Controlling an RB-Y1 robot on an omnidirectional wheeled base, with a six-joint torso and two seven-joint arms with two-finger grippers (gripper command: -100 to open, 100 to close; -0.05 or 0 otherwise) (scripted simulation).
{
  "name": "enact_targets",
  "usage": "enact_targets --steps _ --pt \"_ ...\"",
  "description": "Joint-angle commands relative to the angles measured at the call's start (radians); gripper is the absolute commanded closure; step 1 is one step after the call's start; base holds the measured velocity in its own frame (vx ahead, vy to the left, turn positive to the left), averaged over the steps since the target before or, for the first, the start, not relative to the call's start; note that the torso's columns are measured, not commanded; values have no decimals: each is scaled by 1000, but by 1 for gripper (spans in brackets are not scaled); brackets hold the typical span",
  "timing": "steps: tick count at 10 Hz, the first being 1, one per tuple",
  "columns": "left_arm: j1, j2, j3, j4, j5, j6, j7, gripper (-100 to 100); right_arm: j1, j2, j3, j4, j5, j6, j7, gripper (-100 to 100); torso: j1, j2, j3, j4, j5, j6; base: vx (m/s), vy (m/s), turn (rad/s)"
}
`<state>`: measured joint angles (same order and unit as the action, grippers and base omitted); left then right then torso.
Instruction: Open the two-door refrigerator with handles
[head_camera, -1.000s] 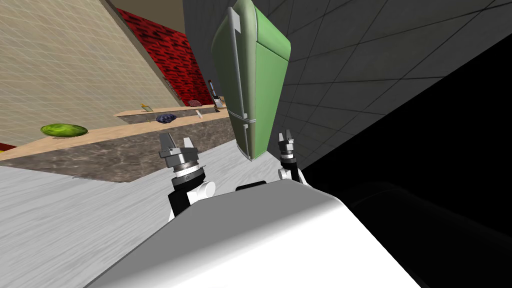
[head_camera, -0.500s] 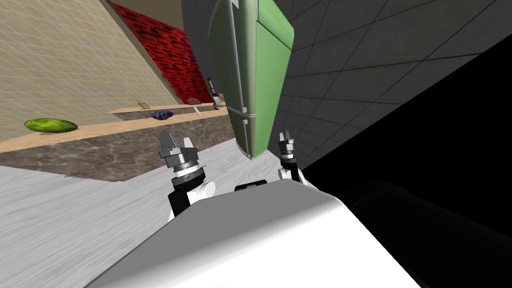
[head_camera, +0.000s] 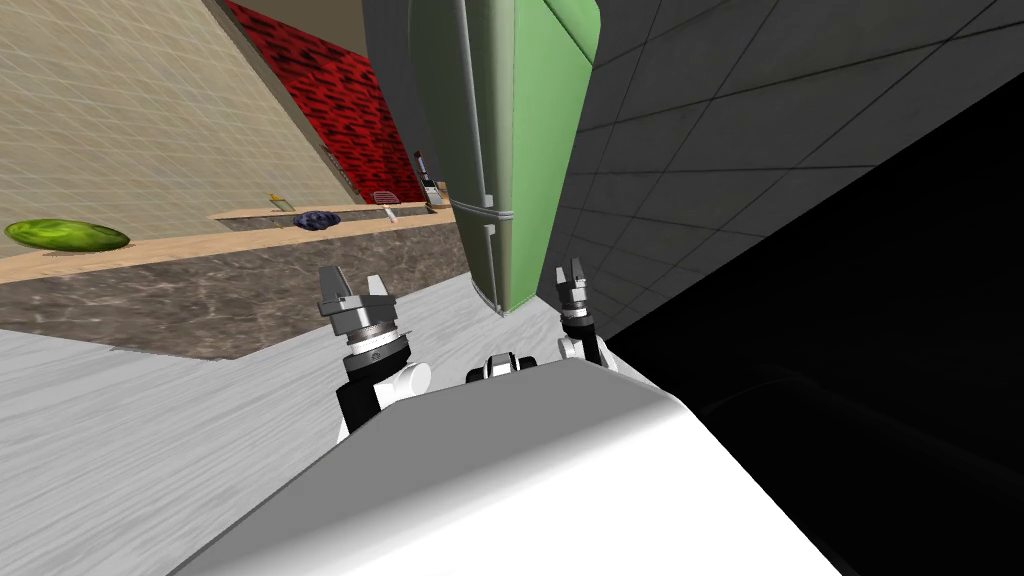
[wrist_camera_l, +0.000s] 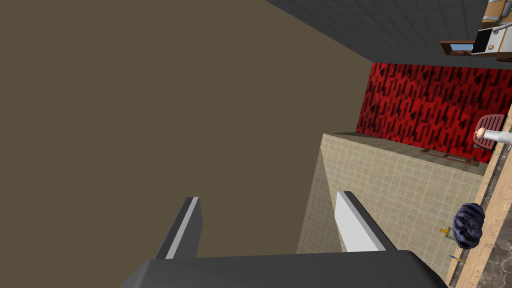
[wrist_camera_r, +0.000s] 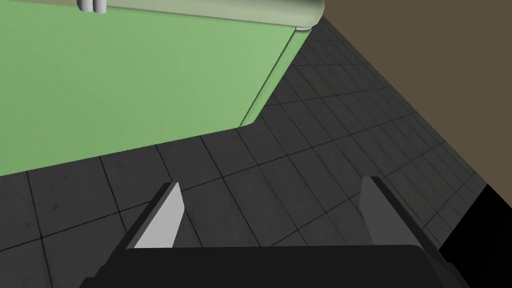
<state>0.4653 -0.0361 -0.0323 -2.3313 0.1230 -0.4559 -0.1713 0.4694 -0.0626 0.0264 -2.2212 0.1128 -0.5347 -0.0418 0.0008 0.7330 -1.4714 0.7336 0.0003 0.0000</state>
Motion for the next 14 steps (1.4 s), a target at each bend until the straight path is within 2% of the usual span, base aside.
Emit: enact_targets --steps 1,8,10,11,14 --pt "0 0 0 0 0 0 0 0 -2 -54 -13 2 35 5 41 -100 0 2 -5 3 0 0 64 22 33" --pt "0 0 0 0 0 0 0 0 -12 -173 -69 8 198 29 219 -100 -1 4 -5 4 0 0 94 36 51" --pt "0 0 0 0 0 0 0 0 -15 -198 -89 7 255 37 276 -100 0 5 -5 4 0 0 112 52 62" --pt "0 0 0 0 0 0 0 0 -15 -198 -89 7 255 37 284 -100 0 4 -5 4 0 0 95 36 19" --pt "0 0 0 0 0 0 0 0 -20 -232 -120 6 346 49 374 -100 -1 5 -4 5 0 0 102 35 59"
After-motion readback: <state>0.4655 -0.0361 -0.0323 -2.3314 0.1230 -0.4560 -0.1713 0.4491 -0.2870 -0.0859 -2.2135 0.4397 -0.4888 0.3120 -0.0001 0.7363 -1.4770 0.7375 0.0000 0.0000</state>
